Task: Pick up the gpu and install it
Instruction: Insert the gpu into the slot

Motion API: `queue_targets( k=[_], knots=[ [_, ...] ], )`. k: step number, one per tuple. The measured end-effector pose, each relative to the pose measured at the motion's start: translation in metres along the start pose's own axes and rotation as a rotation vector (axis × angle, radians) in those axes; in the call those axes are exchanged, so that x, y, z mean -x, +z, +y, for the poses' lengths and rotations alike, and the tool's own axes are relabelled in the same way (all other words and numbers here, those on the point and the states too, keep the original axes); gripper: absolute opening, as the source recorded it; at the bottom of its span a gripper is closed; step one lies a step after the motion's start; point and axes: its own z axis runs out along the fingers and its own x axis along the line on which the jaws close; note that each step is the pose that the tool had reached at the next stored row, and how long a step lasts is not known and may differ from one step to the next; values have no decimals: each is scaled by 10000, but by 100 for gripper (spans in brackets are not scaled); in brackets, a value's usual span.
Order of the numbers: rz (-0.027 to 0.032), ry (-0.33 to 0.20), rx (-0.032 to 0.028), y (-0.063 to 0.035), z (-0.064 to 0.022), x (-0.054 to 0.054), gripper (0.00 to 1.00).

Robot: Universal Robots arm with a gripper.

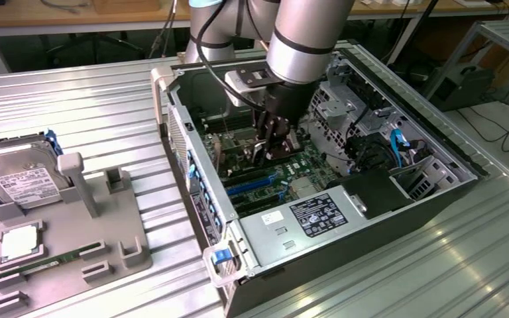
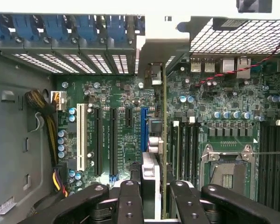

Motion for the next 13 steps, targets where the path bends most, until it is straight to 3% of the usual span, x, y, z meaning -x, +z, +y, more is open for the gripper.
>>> queue_targets(
  k=[9,13],
  knots=[
    [-2,1,-1,59,36,-30,28],
    [-2,0,-1,129,34,-31,28]
  ],
)
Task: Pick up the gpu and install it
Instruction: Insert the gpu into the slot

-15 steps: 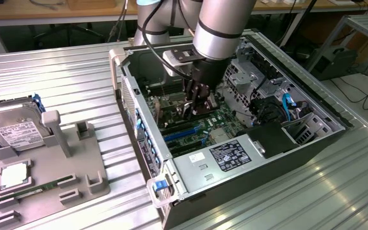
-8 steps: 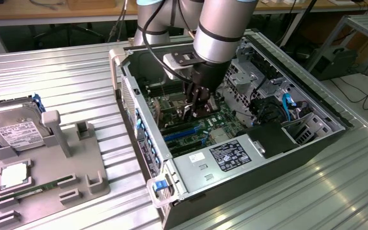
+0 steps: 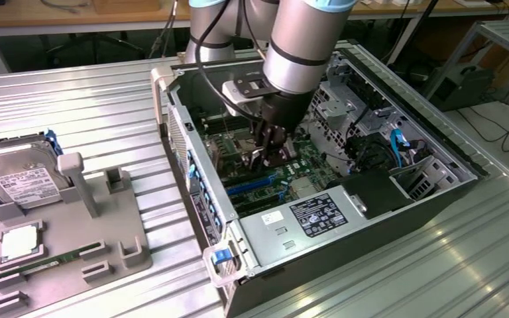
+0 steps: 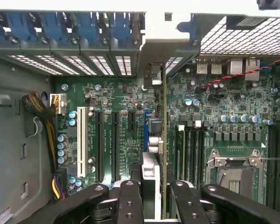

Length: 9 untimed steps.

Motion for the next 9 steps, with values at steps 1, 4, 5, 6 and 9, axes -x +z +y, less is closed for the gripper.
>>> queue_targets(
  k=[1,4,5,6,9],
  knots=[
    [0,1,0,16,0,0,28],
    [0,1,0,51,8,-1,28],
    [1,1,0,54,12,-1,28],
    [3,1,1,55,16,-1,28],
    [-1,0,-1,67,29,-1,28]
  ],
)
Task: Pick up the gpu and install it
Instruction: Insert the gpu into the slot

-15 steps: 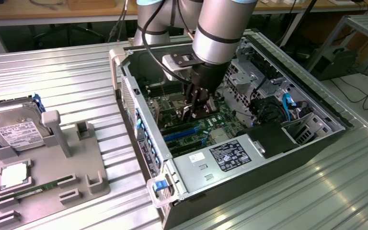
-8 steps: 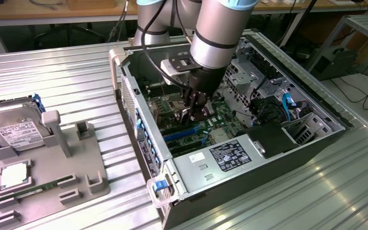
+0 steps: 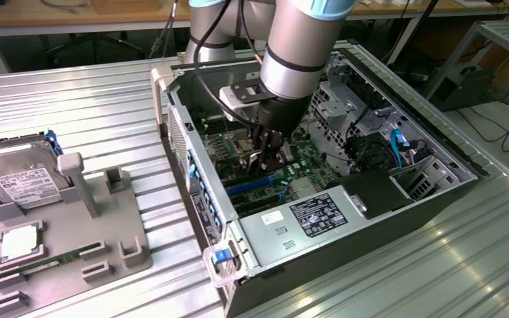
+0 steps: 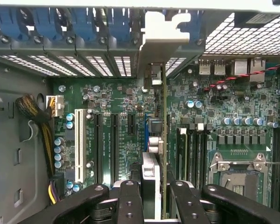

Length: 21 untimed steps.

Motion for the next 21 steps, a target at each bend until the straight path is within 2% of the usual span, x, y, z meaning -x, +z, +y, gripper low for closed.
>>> queue_targets(
  k=[21],
  knots=[
    [2,1,1,88,27,-12,28]
  ],
)
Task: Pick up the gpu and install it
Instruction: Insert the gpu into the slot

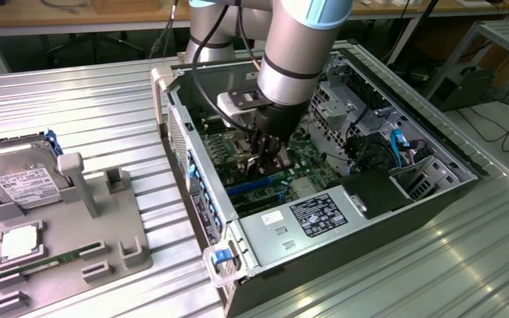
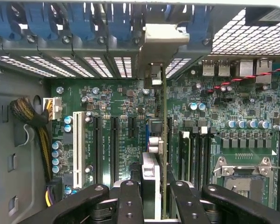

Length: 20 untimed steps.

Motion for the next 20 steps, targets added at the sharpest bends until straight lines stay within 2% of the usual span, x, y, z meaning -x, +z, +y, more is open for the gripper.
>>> queue_targets(
  k=[8,20],
  knots=[
    [-1,0,0,73,29,-1,28],
    [-1,-1,10,113,62,-1,28]
  ],
)
